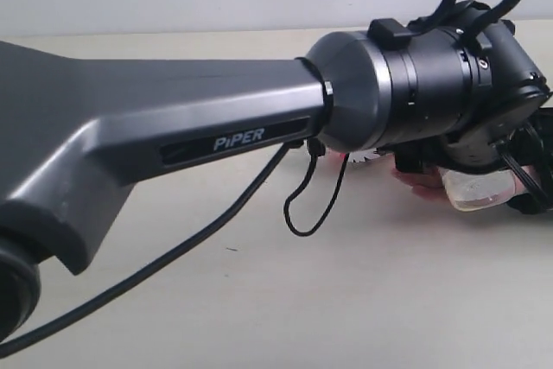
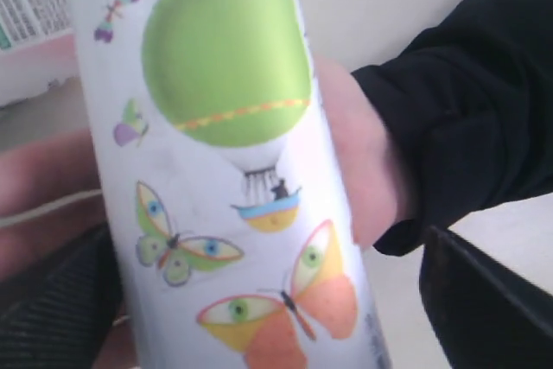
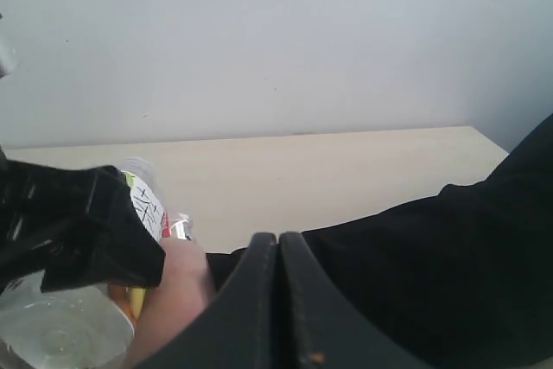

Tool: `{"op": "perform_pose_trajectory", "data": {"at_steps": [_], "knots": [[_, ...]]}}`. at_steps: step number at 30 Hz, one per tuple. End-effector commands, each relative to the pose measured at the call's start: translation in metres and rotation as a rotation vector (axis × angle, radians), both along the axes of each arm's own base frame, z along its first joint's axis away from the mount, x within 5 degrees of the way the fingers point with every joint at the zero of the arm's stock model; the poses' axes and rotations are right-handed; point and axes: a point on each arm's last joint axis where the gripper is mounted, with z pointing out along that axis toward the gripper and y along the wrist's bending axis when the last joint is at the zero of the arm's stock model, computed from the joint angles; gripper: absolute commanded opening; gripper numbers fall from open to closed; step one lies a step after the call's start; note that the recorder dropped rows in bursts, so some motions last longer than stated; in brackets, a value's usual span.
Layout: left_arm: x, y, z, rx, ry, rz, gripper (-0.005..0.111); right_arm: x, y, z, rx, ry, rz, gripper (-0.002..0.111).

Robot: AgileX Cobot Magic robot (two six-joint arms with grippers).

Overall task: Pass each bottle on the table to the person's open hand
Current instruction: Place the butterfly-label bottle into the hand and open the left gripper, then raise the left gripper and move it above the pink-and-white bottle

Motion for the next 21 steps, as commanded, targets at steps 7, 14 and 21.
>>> {"op": "perform_pose_trajectory", "data": {"at_steps": [7,14,21], "knots": [[0.01,0.017,0.038,0.082,-0.149,-0.166,0.088,0.0,0.0,0.0,-0.01,-0.012,0.002,0.0],[0.025,0.034,0.064,0.142,-0.252,-0.244,0.087,0.0,0.0,0.0,-0.012,-0.013,0.002,0.0],[0.055,0.075,0.076,0.324,-0.228,-0.314,0.044,0.0,0.0,0.0,-0.012,-0.013,0.002,0.0]]}}
